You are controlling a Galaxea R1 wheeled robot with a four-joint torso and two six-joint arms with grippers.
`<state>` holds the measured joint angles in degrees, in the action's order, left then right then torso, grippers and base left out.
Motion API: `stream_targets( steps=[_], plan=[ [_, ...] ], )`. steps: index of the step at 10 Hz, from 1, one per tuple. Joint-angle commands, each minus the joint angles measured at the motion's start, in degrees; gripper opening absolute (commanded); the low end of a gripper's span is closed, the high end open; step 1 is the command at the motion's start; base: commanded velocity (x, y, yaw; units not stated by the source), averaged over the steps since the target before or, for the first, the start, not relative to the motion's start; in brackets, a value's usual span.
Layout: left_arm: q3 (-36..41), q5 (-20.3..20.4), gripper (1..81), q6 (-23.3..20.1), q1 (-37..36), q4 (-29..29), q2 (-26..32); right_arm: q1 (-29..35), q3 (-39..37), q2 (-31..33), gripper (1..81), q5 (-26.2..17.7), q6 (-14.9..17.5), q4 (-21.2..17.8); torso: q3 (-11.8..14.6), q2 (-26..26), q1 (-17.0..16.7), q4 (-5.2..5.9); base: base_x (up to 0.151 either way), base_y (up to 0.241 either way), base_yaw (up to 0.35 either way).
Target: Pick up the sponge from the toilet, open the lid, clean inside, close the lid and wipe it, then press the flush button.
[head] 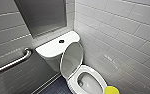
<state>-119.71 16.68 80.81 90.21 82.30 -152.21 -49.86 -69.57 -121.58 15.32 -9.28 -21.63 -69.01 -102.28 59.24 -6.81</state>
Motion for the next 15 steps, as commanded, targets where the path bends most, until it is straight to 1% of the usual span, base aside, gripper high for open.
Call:
stream_targets(
  steps=[1, 2, 3, 5, 6, 8, 11, 14, 15],
  plan=[
    [1.14, -0.68, 81.1, -0.39, 1.51, 0.67, 0.41, 13.13, -8.42, -3.23, 1.0, -15.38, 0.75, -3.77, 0.0, 0.0, 0.0, 0.0, 0.0, 0.0, 0.0],
    [1.14, -0.77, 81.1, -0.39, 1.51, 0.59, 0.41, 15.7, -12.83, -6.49, 1.0, -18.82, 0.75, -5.0, 0.0, 0.0, 0.0, 0.0, 0.0, 0.0, 0.0],
    [1.14, -0.77, 81.1, -0.39, 1.42, 0.49, 0.5, 17.72, -16.18, -8.87, 1.0, -20.67, 0.66, -5.36, 0.0, 0.0, 0.0, 0.0, 0.0, 0.0, 0.0],
    [1.14, -0.86, 81.1, -0.39, 1.42, 0.32, 0.59, 21.67, -24.53, -14.41, 1.0, -26.12, 0.4, -5.36, 0.0, 0.0, 0.0, 0.0, 0.0, 0.0, 0.0],
    [1.14, -1.03, 81.1, -0.39, 1.33, 0.32, 0.41, 23.26, -27.94, -17.03, 1.0, -28.06, 0.31, -5.36, 0.0, 0.0, 0.0, 0.0, 0.0, 0.0, 0.0],
    [1.14, -1.3, 81.1, -0.39, 1.33, 0.41, -0.03, 26.33, -33.42, -22.51, 1.0, -30.62, 0.31, -5.36, 0.0, 0.0, 0.0, 0.0, 0.0, 0.0, 0.0],
    [0.97, -1.3, 81.1, -0.39, 1.33, 0.32, -0.03, 29.15, -40.79, -29.09, 1.0, -33.42, 0.23, -5.27, 0.0, 0.0, 0.0, 0.0, 0.0, 0.0, 0.0],
    [0.53, -1.21, 81.1, -0.3, 1.33, 0.15, -0.02, 32.31, -47.13, -33.93, 1.0, -34.22, 0.31, -4.65, -0.02, 0.0, 0.0, 0.0, 0.0, 0.0, 0.0],
    [0.53, -1.21, 81.1, -0.3, 1.33, 0.14, -0.03, 33.37, -48.01, -35.06, 1.0, -34.31, 0.31, -4.57, -0.02, 0.0, 0.0, 0.0, 0.0, 0.0, 0.0]
  ],
)
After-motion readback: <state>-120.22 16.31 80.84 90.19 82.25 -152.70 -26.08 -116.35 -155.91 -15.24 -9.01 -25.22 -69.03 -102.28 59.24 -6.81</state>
